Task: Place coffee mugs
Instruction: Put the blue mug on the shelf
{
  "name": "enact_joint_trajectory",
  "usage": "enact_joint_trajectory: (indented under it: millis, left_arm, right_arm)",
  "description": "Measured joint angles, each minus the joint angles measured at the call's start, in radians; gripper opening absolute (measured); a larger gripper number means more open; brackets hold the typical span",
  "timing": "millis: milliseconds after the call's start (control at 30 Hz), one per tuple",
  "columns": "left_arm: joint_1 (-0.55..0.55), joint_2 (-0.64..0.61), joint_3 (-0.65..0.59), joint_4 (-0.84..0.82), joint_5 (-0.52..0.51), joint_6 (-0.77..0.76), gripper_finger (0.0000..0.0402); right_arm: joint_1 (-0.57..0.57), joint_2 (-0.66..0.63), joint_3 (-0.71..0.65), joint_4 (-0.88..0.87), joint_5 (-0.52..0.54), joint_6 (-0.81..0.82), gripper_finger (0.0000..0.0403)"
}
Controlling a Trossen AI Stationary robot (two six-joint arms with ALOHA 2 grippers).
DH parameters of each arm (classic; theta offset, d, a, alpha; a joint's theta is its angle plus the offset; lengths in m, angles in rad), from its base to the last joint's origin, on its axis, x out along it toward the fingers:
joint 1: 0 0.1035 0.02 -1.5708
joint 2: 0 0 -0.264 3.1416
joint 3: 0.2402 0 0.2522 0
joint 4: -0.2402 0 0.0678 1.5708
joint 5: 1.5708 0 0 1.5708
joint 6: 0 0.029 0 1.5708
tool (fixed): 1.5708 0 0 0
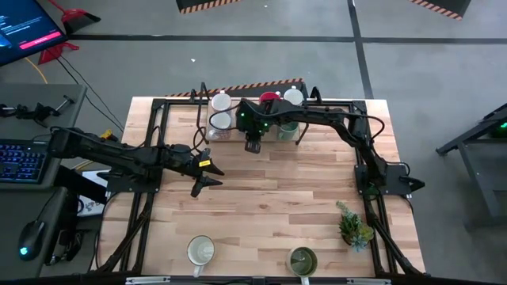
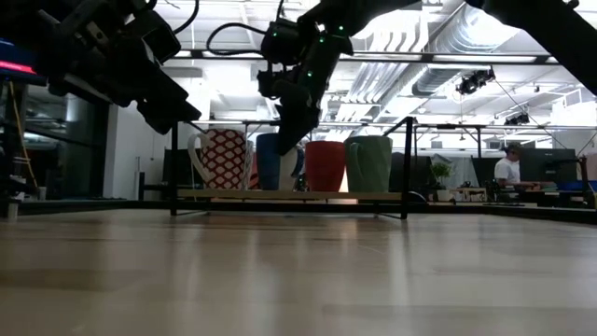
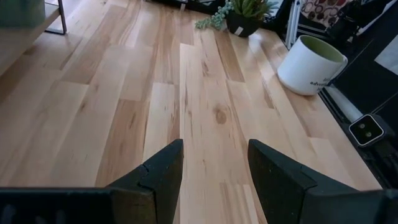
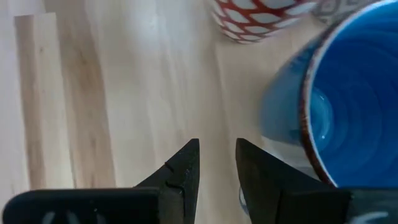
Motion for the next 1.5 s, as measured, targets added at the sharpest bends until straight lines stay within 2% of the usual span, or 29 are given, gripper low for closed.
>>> enact_joint_trajectory:
  millis: [1500]
  left_arm:
    - [0.000,0.000,0.000,0.000,0.000,-0.002,0.0170]
  right_arm:
    - [-0.127,0.000,0.000,0.104,-0.039,-0.025,0.0096]
